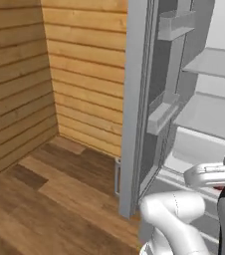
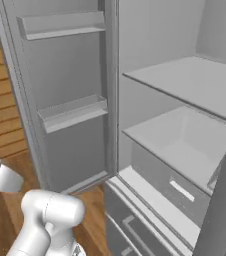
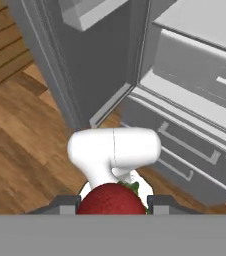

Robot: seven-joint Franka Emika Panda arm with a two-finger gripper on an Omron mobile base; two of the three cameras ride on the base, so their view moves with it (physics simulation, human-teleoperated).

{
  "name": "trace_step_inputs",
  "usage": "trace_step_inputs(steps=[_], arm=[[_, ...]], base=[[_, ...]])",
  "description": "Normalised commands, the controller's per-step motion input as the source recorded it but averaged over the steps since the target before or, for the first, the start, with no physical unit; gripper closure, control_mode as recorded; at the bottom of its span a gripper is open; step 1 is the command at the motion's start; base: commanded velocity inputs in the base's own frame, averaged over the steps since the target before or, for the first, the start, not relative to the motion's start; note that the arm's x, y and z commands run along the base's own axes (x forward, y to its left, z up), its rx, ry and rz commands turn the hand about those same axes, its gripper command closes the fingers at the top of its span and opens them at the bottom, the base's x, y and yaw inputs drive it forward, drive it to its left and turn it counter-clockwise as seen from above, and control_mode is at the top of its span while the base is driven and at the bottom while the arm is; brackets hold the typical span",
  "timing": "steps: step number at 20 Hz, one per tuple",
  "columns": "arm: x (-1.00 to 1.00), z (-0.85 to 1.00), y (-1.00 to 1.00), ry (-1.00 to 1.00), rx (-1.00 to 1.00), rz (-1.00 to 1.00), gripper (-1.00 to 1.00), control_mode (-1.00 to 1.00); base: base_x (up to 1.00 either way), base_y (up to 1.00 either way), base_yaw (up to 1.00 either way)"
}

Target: Take the strawberry from the fridge and place it on top of the pancake, located on the dining counter.

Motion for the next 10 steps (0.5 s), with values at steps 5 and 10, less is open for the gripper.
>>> trace_step_inputs(steps=[5,10], arm=[[0.00,0.00,0.00,0.00,0.00,0.00,1.00,1.00],[0.00,0.00,0.00,0.00,0.00,0.00,1.00,1.00]], base=[[-0.11,0.39,0.78],[-0.09,0.55,0.77]])
